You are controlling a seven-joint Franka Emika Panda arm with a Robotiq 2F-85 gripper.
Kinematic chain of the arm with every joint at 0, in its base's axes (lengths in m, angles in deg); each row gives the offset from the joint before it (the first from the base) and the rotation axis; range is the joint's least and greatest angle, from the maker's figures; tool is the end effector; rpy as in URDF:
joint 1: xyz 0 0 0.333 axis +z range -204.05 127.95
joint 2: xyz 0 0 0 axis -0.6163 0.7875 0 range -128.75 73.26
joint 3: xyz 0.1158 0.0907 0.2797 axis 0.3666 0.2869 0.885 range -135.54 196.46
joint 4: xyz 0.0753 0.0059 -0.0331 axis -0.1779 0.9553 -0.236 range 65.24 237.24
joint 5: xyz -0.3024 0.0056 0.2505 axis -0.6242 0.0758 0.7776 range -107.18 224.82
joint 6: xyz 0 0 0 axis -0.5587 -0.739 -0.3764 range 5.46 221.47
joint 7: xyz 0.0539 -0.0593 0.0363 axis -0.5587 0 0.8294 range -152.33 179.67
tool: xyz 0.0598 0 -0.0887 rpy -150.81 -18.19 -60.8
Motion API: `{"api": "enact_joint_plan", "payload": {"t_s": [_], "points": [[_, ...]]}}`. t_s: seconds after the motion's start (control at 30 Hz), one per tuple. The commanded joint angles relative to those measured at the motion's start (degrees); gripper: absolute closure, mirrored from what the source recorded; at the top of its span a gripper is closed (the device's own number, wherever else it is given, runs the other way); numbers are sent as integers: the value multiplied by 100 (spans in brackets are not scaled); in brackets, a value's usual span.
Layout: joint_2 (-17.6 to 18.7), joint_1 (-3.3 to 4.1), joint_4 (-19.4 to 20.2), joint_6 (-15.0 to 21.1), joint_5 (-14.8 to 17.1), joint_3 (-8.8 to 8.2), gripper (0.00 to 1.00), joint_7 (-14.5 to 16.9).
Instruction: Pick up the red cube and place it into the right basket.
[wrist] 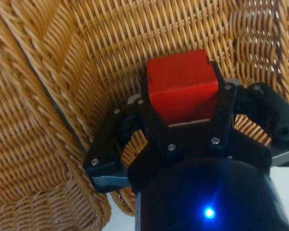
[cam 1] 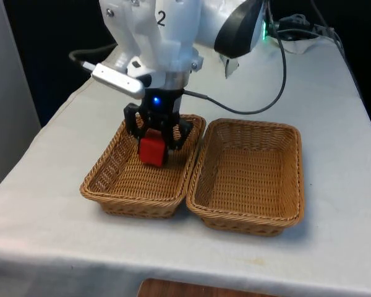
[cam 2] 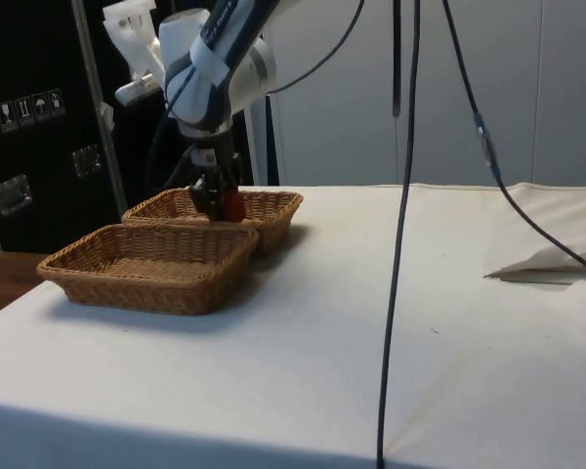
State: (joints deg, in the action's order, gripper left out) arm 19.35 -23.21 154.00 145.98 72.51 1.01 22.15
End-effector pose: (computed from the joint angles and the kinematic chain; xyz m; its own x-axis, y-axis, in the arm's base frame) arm 0.6877 -0.1265 0.1973 0.9903 -0.1141 0.0796 -0.1286 -0.9691 0.2103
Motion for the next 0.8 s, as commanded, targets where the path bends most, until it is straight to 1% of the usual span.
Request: {"api": "enact_joint_plan", "payload": {"t_s": [0.0,0.03,0.1,0.27,0.3,0.4,0.43,0.47,0.5,0.57,0.6,0.7,0.73,0.77], "points": [[34,0,-34,0,0,-6,97,-11],[69,-23,-86,-11,23,6,97,-17],[109,-23,-115,-6,29,0,97,-29],[103,6,-97,0,6,-23,97,-34],[103,-11,-103,-6,23,-11,97,-23],[103,-11,-103,0,23,-17,96,-17],[103,-11,-103,0,23,-17,90,-17],[103,-11,-97,0,23,-17,82,-17],[103,-11,-97,0,23,-17,59,-17],[103,0,-97,0,6,-34,39,-29],[103,-11,-97,6,23,-23,39,-11],[103,-11,-97,6,23,-23,10,-11],[103,-11,-97,6,23,-23,3,-11],[103,-11,-97,6,23,-23,0,-11]]}}
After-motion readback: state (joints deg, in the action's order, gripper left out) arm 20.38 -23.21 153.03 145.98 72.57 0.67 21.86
